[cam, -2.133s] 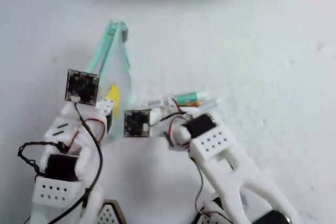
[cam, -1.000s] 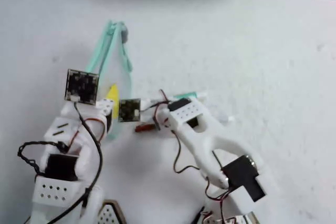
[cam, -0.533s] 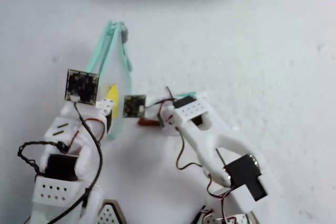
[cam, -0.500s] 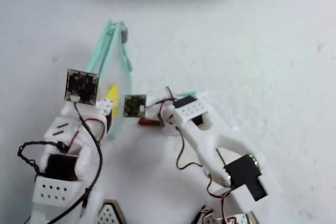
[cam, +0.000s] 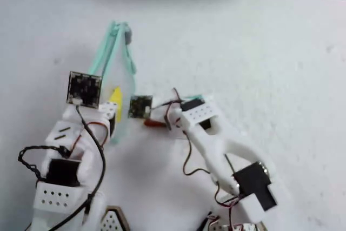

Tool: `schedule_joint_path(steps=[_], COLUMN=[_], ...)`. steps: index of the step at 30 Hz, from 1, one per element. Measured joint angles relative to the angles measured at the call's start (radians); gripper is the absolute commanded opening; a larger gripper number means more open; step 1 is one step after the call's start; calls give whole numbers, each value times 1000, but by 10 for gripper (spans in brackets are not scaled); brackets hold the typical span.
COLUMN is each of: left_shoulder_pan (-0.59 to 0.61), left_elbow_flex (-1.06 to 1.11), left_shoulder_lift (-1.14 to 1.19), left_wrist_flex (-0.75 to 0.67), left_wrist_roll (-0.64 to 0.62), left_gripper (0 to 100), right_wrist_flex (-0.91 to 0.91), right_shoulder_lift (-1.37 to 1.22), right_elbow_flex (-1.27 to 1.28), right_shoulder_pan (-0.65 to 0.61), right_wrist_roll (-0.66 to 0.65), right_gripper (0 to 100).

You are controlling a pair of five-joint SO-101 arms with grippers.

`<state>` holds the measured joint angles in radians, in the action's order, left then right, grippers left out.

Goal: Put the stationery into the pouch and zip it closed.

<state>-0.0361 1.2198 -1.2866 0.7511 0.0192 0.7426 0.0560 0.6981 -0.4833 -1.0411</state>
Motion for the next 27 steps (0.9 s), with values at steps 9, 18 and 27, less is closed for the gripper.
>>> schedule_joint_path(steps=[9, 18, 27], left_shoulder_pan=[0, -18, -23], left_elbow_flex=[0, 0, 0], left_shoulder_lift=[0, 0, 0], left_wrist_flex=[0, 0, 0], left_wrist_roll=[0, 2, 2], left_gripper=[142, 142, 143], right_wrist_flex=[-109, -144, -187], right_shoulder_lift=[183, 267, 288], right_elbow_flex=[135, 152, 152], right_shoulder_pan=[51, 81, 127], right_wrist_roll=[78, 167, 287], right_gripper=[17, 17, 17])
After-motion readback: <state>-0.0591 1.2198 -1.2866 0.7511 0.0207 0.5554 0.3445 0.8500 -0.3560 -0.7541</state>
